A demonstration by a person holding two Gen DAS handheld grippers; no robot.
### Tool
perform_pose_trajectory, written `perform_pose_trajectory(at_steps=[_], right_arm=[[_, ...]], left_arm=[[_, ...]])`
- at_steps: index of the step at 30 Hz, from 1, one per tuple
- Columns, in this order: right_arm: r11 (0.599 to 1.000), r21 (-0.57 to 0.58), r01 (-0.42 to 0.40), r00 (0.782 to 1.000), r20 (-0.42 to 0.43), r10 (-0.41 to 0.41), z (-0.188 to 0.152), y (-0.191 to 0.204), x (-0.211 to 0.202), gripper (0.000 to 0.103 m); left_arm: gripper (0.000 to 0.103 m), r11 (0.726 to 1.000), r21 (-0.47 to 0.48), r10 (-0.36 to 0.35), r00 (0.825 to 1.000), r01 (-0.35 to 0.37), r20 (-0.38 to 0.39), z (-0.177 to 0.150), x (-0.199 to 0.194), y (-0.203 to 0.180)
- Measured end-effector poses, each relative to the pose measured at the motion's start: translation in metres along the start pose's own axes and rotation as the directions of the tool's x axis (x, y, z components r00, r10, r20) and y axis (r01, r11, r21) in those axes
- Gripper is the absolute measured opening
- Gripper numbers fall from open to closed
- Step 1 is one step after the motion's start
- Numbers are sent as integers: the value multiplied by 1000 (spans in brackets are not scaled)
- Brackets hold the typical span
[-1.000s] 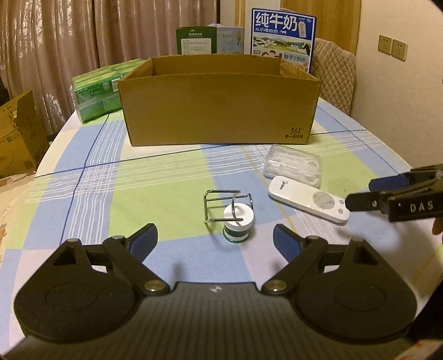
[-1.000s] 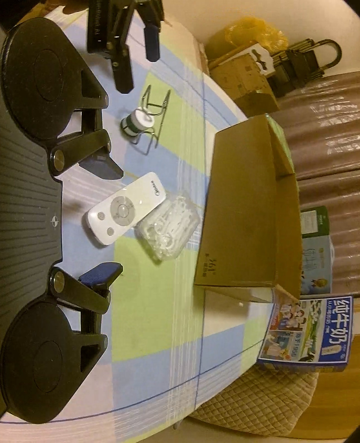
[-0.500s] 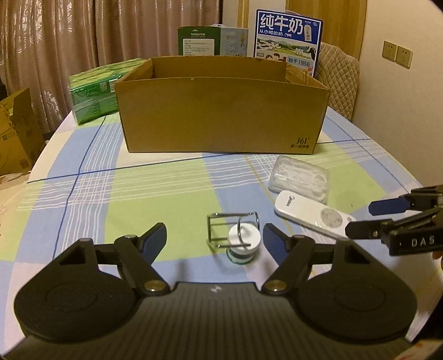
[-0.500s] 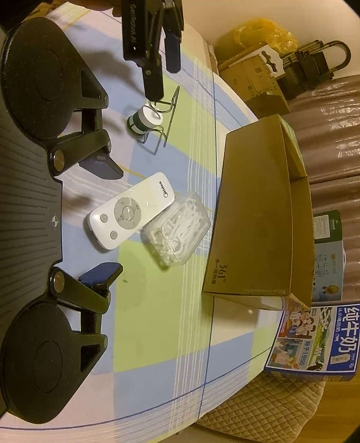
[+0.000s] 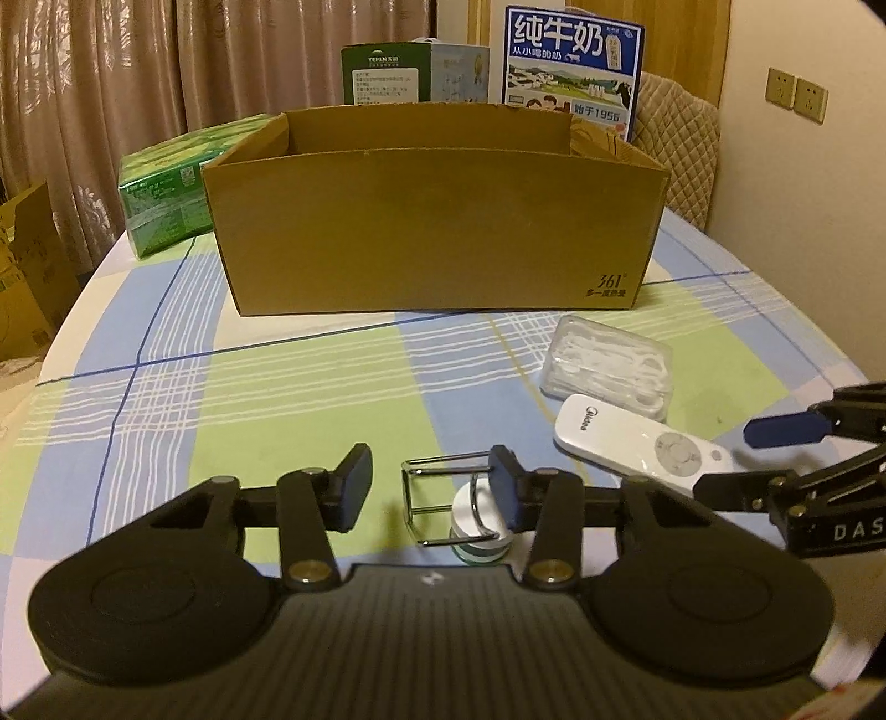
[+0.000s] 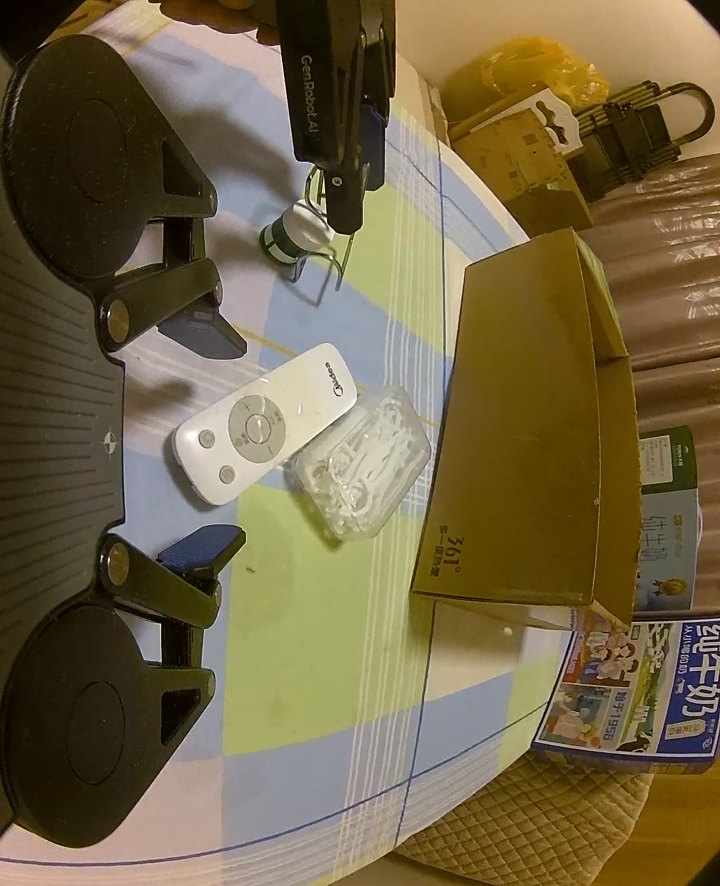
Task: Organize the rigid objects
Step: 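Grasp the wire rack with the left tool while the right tool grasps the white remote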
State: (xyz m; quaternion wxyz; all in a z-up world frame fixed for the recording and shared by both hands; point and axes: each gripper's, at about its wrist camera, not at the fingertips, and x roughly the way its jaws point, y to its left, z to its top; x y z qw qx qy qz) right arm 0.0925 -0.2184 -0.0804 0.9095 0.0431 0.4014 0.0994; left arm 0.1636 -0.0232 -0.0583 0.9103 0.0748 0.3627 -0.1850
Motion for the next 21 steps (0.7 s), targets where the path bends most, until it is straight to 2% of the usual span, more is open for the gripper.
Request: perform_pose_trajectory(at_steps=[4,14,21], right_arm=[[1000,3,-3,1000,-2,3,1,-1,2,63],[1000,-25,-6,1000,-10,6,4,3,10,63],[999,-32,0,1000,-24,-1,6,4,16,63]], left_arm=[[26,1000,16,17,1000,-17,-7,0,1,0],[26,994,-18,104,994,-104,30,-3,-11,20],[26,988,-34,151,989,-151,-12,-18,-16,35]])
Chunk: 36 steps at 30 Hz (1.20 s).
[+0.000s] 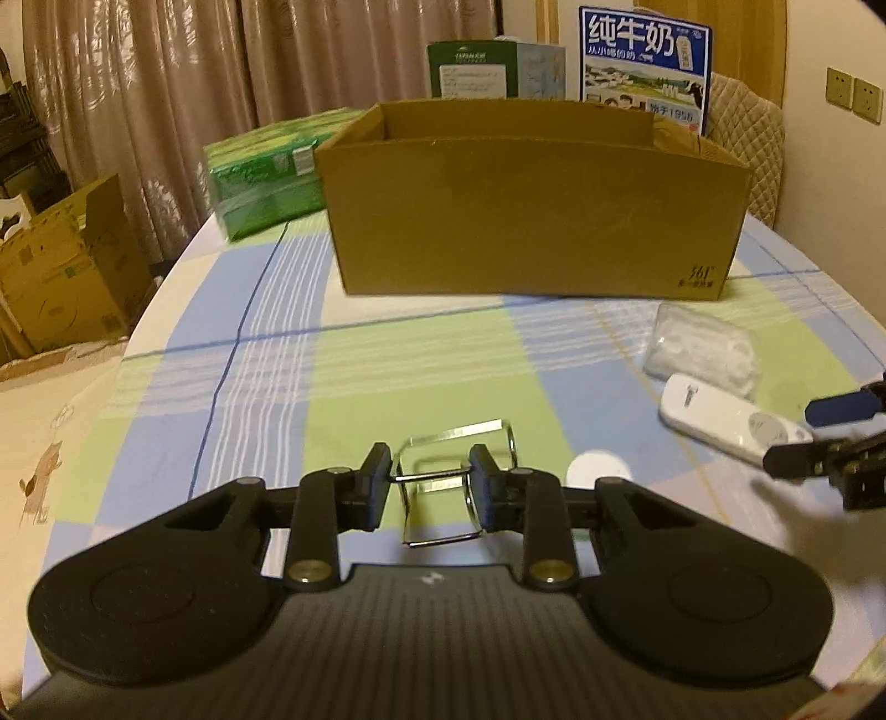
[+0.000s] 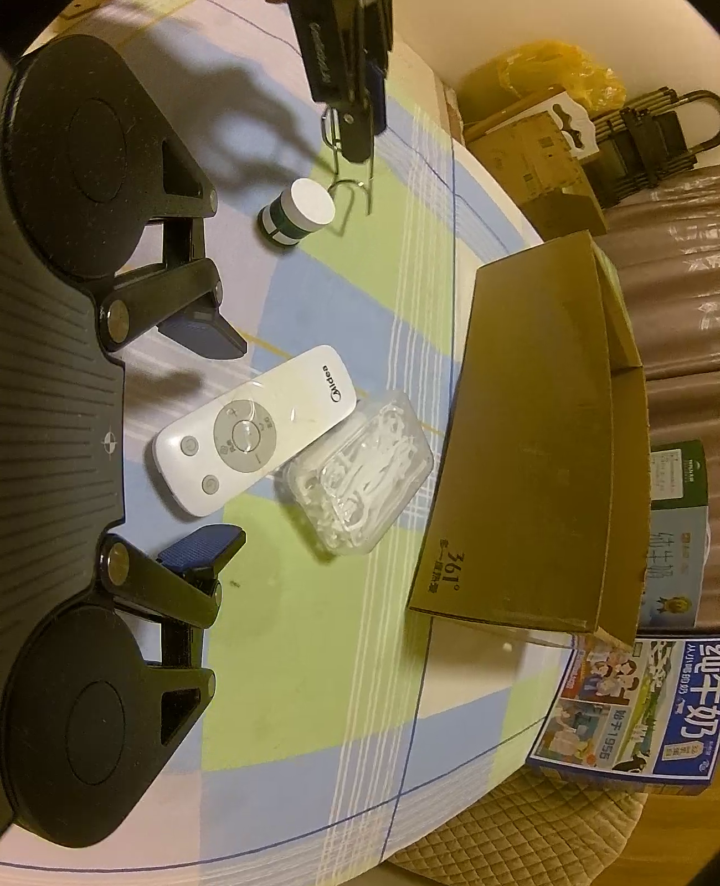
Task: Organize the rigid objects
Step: 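Grasp the wire rack with the left tool while the right tool grasps the white remote, then lift the wire rack with the left tool while the right tool holds the remote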
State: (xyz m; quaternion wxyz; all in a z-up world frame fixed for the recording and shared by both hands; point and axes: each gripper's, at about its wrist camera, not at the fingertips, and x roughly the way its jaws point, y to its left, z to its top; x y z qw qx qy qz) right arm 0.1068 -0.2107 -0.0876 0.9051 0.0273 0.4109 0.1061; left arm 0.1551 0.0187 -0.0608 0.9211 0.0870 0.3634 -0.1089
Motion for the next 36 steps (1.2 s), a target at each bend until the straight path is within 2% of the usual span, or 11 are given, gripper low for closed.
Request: perform_pose_trajectory(at_steps=[6,15,18,19,20,21,24,30,36], right_arm=[[1000,-29,9,1000,-15,-9,3,5,10,63],[997,-75,17,999,-37,-19,5,10,27,63],[998,-68,18,999,-37,-21,5,10,26,62],[998,-63,19,999,-38,-22,5,10,25,61],[998,-60,24,999,-37,-27,5,9,24,52],[998,-58,27,999,-38,-29,5,9,23,48],[999,-40,-3,999,-46,1,4,9,18,40],[996,-91,-21,999,-51,16,0,20,17,39],[997,-79,-14,1000,-28,12,8,20,27,40]], left_arm=[[27,1000,23,-9,999,10,-51,-16,-4,0],[35,1000,19,-14,998,15,-64,-16,-2,0],[41,1000,21,-15,997,17,-69,-17,-2,1],[42,1000,24,-13,997,15,-71,-17,-1,1],[43,1000,25,-12,997,14,-72,-18,-2,1],[43,1000,26,-11,997,13,-72,-18,-2,1],[44,1000,27,-12,997,14,-74,-19,-2,1],[45,1000,25,-12,997,14,-80,-20,0,2],[46,1000,19,-13,996,15,-86,-18,5,4]])
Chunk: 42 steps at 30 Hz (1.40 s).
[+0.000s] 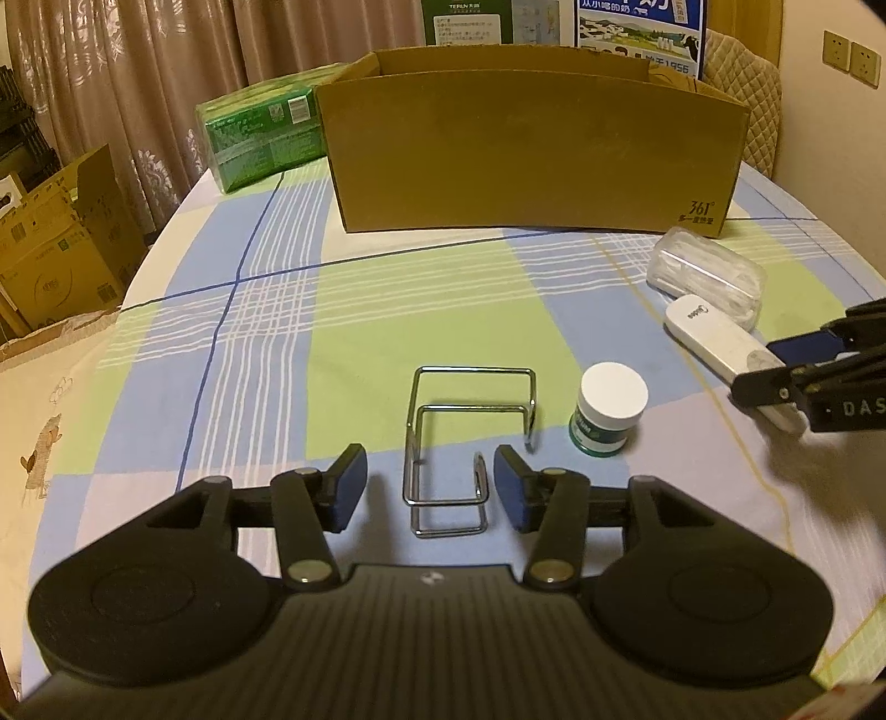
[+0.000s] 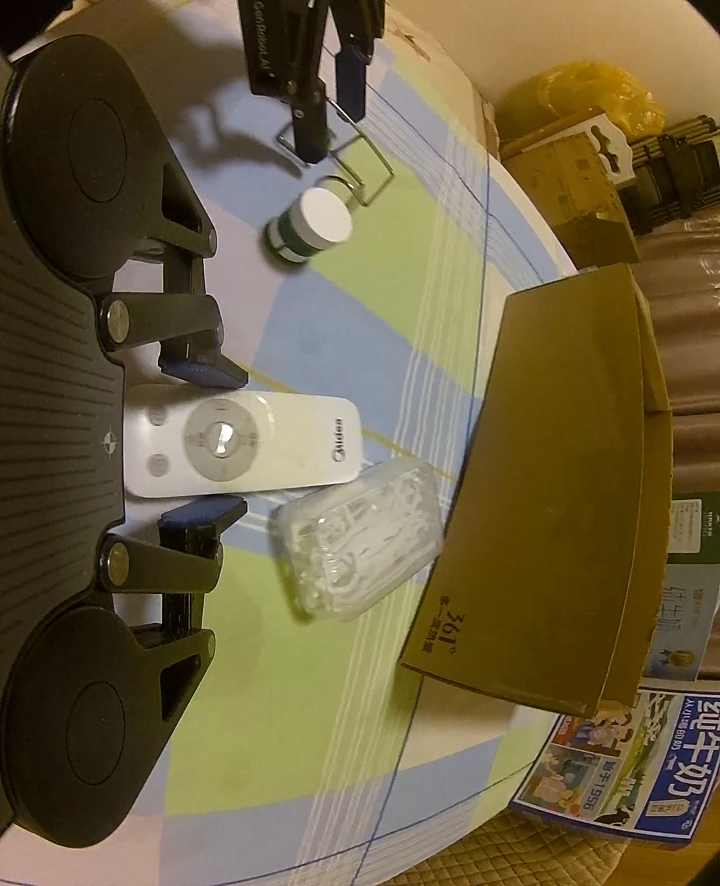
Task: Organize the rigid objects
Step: 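Lift the wire rack with the left tool while the right tool holds the remote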
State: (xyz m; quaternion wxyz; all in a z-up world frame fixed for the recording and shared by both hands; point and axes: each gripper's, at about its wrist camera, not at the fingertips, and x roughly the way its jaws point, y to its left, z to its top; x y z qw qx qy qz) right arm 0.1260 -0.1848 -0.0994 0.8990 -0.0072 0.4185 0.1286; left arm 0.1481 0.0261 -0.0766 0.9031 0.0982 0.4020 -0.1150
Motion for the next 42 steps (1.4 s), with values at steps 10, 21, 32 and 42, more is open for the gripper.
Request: perform_pose_trajectory(at_steps=[10,21,32,42], right_arm=[[998,-43,41,999,9,-41,3,8,7,38],[999,-30,37,999,17,-36,3,10,1,37],[999,-10,39,999,16,-39,3,8,0,37],[999,2,37,999,22,-37,2,6,-2,37]], left_arm=[[46,1000,9,-9,1000,9,-2,1,3,0],[45,1000,10,-16,1000,16,2,3,4,1],[30,999,51,-18,1000,19,-16,1,7,-5],[26,999,41,1,1000,-1,3,1,1,-3]])
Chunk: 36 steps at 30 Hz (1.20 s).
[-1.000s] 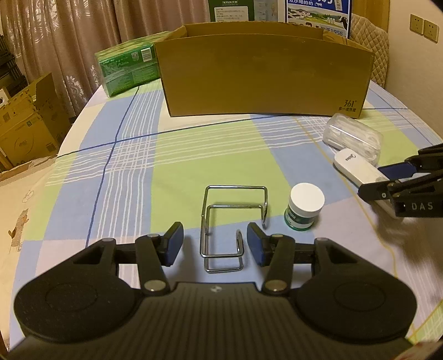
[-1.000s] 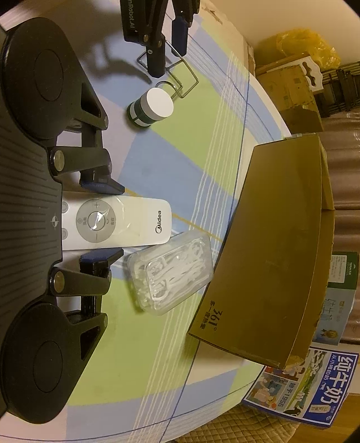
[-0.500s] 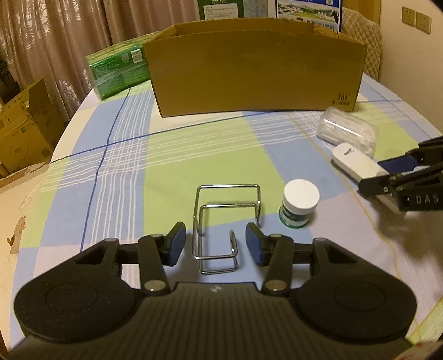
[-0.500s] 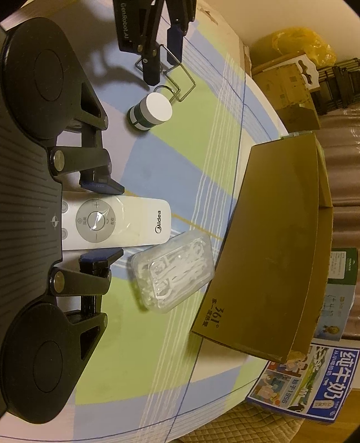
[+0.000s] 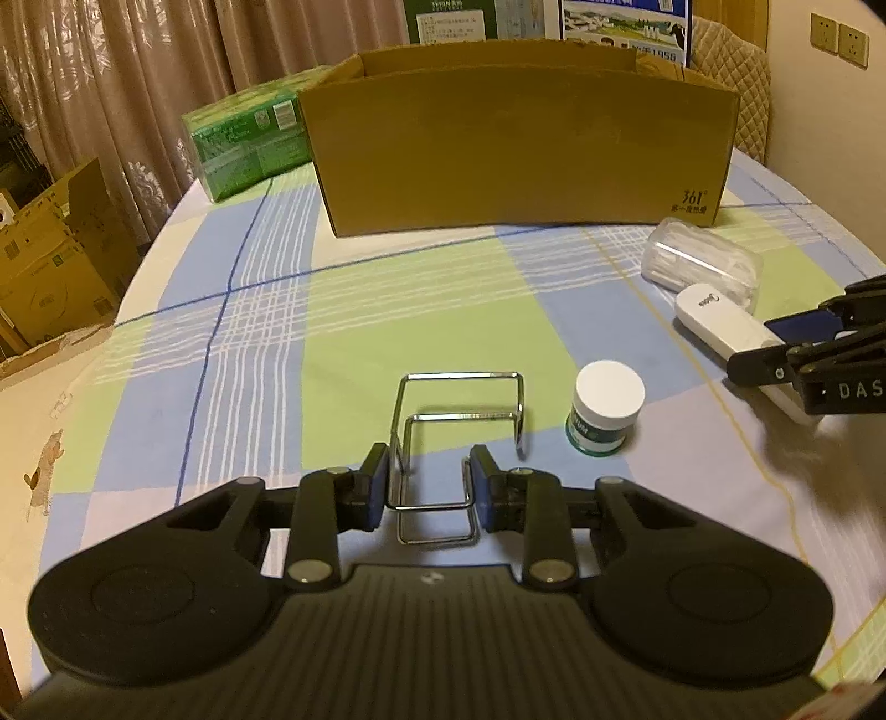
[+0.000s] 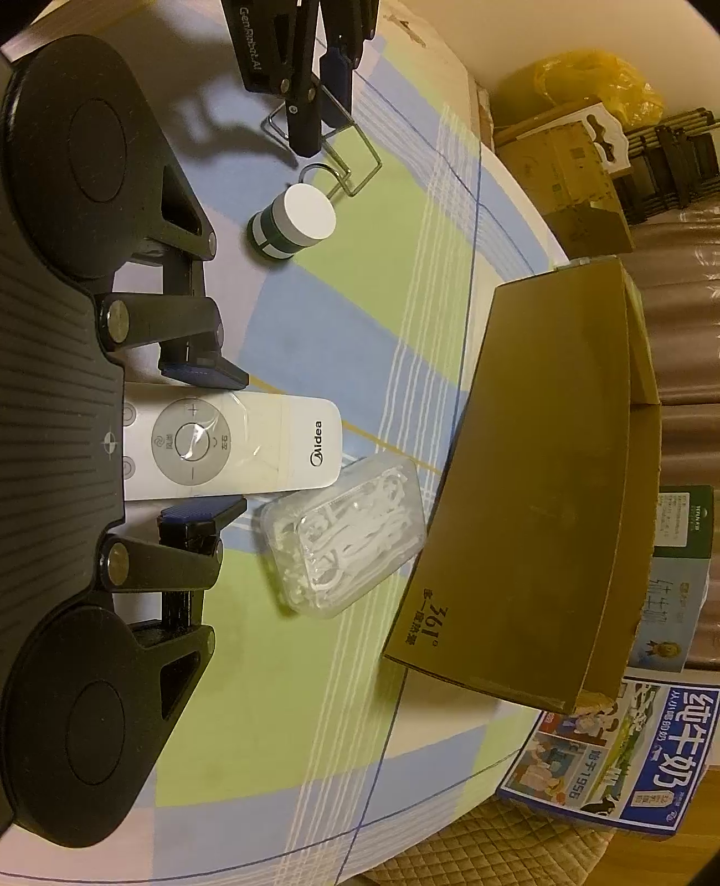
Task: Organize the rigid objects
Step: 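Lift the wire rack with the left tool while the right tool holds the remote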
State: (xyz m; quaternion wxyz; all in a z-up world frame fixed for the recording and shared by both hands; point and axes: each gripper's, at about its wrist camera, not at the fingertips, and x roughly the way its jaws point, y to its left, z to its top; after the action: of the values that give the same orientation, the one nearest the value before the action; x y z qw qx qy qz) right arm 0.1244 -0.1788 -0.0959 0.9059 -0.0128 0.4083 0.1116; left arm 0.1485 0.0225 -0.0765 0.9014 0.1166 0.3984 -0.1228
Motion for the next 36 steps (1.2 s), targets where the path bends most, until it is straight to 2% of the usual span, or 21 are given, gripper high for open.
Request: perform_pose_trajectory(at_steps=[16,25,26,30,33,36], right_arm=[[1000,-25,2,1000,27,-1,0,9,-8,37],[1000,-21,-5,1000,4,5,-3,7,-4,37],[1000,-22,-5,1000,5,5,-3,7,-4,37],[1000,-10,-4,1000,6,4,-3,5,-4,37],[1000,1,-2,1000,9,2,-2,2,-5,37],[1000,7,-5,1000,9,5,-1,2,-5,37]], left_arm=[[26,994,-107,18,996,-9,89,13,-24,16],[26,995,-97,-35,999,35,3,-2,-17,13],[28,994,-105,-40,999,40,6,-1,-18,13],[64,988,-137,-66,998,68,23,2,-22,15],[68,989,-126,-80,997,82,17,6,-18,11],[68,995,-70,-74,997,73,-11,7,-10,1]])
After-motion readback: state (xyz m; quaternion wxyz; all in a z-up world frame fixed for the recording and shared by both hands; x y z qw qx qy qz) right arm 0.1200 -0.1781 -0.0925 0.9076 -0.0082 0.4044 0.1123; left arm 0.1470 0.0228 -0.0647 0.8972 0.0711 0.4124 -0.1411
